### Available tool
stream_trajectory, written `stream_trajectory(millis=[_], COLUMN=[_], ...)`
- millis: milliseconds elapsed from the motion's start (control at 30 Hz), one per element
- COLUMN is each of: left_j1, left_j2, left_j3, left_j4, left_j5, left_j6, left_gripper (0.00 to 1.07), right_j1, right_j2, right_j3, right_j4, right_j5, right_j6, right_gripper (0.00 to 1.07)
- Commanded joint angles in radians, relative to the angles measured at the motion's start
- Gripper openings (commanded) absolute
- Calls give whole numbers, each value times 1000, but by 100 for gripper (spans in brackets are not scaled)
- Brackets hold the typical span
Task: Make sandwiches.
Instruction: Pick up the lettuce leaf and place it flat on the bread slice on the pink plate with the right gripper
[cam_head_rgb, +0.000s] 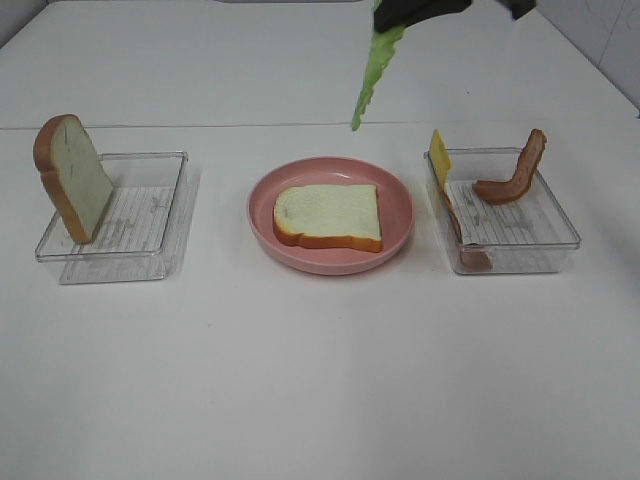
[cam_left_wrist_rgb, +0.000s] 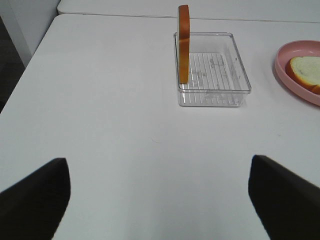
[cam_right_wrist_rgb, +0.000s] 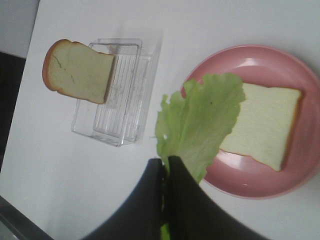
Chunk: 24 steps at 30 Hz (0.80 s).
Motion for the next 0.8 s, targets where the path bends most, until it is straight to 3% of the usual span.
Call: stream_trajectory(millis=[33,233,433,800], left_j1=[4,4,4,4], left_j2=[-18,-18,-18,-18], left_j3=[0,0,0,0], left_j4=[-6,-6,-6,-6], left_j5=[-14,-14,-14,-14], left_j6=[2,2,2,2], left_gripper=[88,88,88,88], right_j1=[30,67,76,76], right_j2=[38,134,259,384], right_j3=[-4,-6,-6,-6], right_j4=[28,113,296,306], right_j5=[-42,-145,-184,-244], right_j6=[-17,-128,-272,-301], right_gripper=[0,0,0,0])
